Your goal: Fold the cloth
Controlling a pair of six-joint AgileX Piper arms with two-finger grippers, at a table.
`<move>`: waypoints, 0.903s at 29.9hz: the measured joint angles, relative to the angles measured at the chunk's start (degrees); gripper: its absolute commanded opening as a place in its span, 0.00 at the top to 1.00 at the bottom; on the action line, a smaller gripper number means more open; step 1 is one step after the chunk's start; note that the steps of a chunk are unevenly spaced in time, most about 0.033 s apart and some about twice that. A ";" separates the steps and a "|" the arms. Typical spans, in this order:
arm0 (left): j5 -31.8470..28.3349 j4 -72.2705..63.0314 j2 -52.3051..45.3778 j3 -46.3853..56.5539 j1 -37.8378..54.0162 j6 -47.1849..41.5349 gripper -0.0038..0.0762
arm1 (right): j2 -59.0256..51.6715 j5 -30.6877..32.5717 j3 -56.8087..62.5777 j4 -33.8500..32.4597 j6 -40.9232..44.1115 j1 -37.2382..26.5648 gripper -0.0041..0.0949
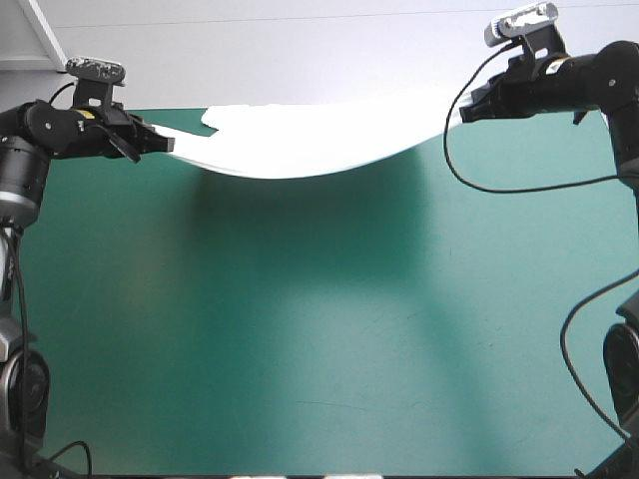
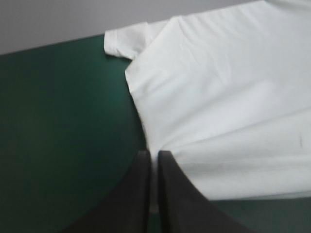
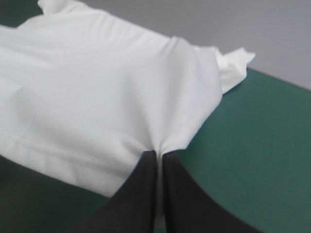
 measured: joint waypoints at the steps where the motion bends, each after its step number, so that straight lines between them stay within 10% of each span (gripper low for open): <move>1: -0.17 0.05 -1.96 3.13 0.00 0.18 0.93 | -1.95 -0.35 4.08 -0.07 -0.12 0.00 0.95; 27: 6.17 13.61 -30.57 47.63 0.00 -10.07 0.93 | -42.66 -11.44 79.54 -7.01 8.77 0.00 0.95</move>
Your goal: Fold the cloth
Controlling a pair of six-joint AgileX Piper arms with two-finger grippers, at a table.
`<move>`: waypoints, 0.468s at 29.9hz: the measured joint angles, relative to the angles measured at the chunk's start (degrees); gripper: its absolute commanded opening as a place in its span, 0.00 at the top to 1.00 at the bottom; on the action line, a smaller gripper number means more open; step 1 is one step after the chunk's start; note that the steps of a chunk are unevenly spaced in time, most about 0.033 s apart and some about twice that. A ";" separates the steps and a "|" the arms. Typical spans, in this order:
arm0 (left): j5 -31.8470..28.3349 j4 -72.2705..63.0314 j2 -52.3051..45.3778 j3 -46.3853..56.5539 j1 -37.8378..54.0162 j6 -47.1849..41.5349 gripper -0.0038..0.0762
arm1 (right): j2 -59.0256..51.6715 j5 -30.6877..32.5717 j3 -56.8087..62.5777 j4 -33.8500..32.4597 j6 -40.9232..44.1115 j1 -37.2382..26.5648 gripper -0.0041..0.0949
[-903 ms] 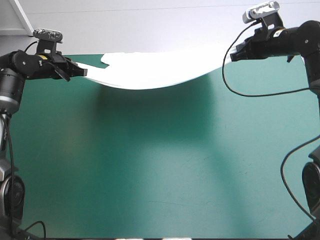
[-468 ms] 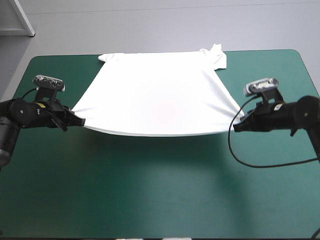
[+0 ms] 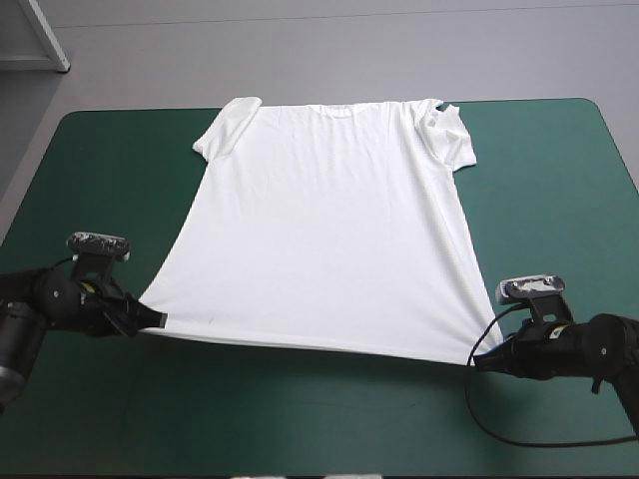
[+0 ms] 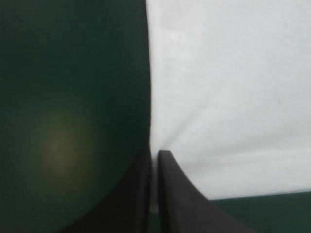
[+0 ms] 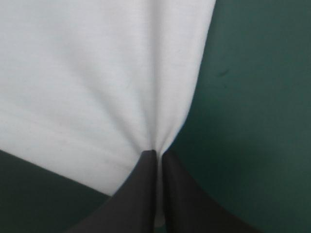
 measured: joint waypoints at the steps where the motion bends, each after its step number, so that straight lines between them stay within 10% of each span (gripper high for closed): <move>1: 0.20 -0.13 -1.30 1.64 0.00 -0.36 0.93 | -1.11 0.34 0.63 -0.74 0.97 0.00 0.95; 14: 6.23 0.88 -13.96 15.44 0.00 -2.88 0.93 | -8.08 9.26 1.94 -4.09 6.05 0.00 0.95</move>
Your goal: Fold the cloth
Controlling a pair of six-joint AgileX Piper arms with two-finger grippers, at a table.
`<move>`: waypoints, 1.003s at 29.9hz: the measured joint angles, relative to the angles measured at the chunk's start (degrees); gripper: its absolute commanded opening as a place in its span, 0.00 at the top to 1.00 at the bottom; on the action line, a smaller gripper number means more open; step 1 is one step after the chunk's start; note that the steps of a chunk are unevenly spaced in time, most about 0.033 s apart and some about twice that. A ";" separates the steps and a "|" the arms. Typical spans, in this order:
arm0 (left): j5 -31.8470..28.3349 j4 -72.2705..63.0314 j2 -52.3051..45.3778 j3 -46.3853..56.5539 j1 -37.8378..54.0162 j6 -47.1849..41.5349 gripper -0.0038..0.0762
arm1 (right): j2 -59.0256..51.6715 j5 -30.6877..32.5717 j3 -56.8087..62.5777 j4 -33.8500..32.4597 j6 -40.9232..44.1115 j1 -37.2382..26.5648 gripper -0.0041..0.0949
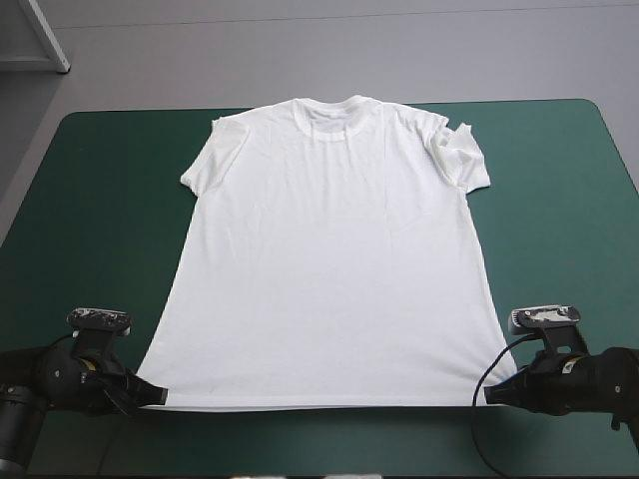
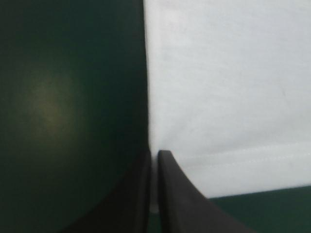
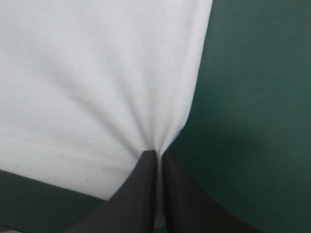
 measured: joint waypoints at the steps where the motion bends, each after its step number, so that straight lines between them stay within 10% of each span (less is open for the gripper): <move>1: 0.06 0.00 -0.17 0.00 0.00 -0.06 0.93 | -0.05 0.14 0.00 0.00 0.06 0.00 0.95; 7: 0.00 -0.44 -0.23 0.00 0.00 0.48 0.80 | -0.11 0.13 0.00 -0.22 0.19 0.00 0.70; 11: 0.41 -0.02 -0.23 0.00 0.00 1.49 0.45 | -0.11 -0.38 0.00 -0.80 0.19 0.00 0.43; 14: 0.39 -0.04 -0.23 0.00 0.00 1.53 0.27 | -0.11 -2.54 0.00 -0.80 0.54 0.00 0.41; 30: -25.24 -10.85 21.23 -16.14 0.00 1.73 0.34 | 5.74 -32.49 -9.13 2.08 -2.26 0.00 0.47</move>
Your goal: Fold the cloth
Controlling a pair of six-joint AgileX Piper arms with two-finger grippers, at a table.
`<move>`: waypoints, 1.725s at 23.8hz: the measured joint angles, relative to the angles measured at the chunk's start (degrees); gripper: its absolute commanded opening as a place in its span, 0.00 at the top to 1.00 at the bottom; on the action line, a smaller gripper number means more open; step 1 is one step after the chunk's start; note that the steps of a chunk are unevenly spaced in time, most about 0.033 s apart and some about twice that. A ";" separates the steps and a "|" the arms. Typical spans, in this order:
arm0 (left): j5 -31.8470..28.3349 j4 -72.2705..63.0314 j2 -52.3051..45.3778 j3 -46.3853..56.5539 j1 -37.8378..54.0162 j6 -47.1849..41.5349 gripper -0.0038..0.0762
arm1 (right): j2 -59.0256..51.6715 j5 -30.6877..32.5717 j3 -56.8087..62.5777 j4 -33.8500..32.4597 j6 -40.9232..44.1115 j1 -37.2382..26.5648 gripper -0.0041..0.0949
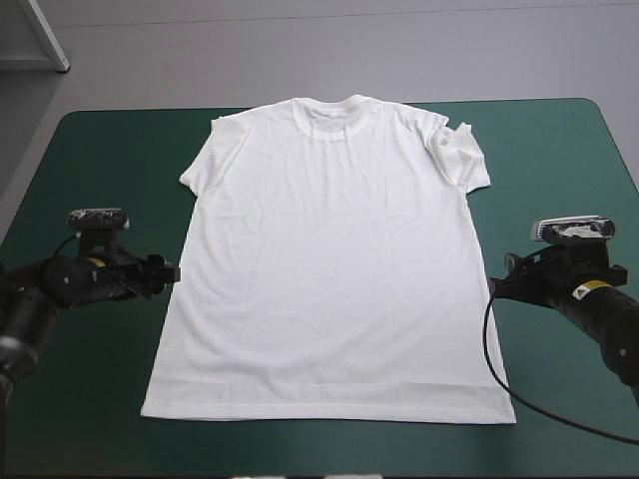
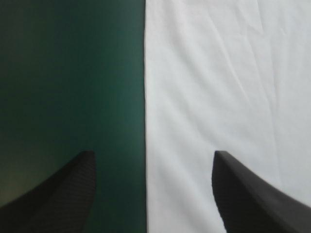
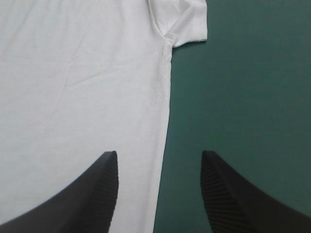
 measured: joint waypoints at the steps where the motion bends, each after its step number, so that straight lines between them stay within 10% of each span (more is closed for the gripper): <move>1: -0.49 -0.20 2.20 -1.48 0.00 0.52 0.34 | 0.89 -0.28 -0.51 0.06 -0.48 0.00 0.48; 19: -3.93 -8.88 39.46 -26.62 -3.75 11.09 0.36 | 8.50 -4.97 -2.58 0.29 -1.90 0.00 0.51; 27: -2.13 -8.40 40.59 -27.69 -4.51 11.93 0.93 | 8.50 -4.91 -4.88 0.34 -2.28 0.00 0.51; 41: -0.32 -8.93 40.82 -27.70 -4.53 13.53 0.93 | 15.40 -2.94 -6.40 0.34 -4.48 0.00 0.41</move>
